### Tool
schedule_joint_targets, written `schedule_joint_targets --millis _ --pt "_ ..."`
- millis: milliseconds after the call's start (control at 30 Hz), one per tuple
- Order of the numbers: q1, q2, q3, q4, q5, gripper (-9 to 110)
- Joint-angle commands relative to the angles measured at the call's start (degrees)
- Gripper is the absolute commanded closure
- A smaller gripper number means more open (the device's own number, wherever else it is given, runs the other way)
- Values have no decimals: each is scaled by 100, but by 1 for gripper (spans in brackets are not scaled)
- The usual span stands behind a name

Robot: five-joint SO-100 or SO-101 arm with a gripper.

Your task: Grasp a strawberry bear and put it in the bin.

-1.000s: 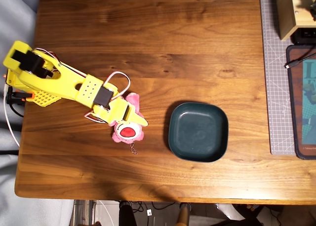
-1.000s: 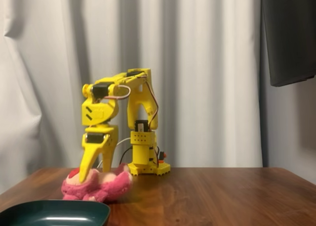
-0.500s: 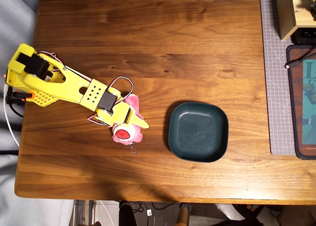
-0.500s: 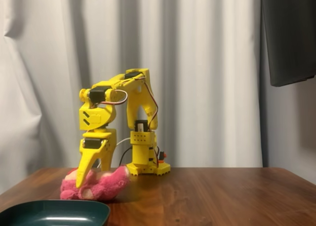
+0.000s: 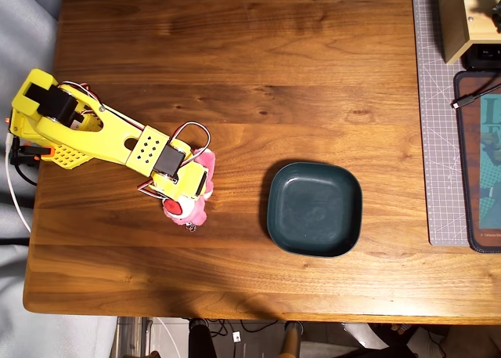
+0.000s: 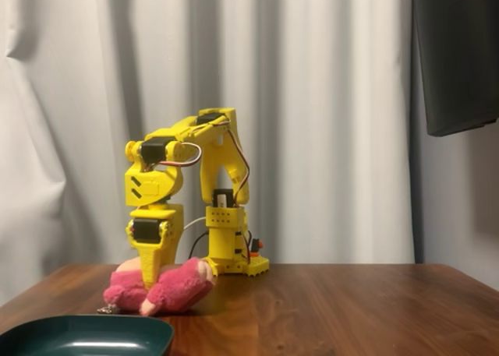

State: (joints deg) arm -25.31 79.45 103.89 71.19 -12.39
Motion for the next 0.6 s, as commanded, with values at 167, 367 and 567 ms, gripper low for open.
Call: schedule_joint_targets --millis 167,367,567 --pt "325 1134 343 70 123 101" --pt "1354 4948 1582 114 694 102" --pt "1854 4069 -176 545 1107 102"
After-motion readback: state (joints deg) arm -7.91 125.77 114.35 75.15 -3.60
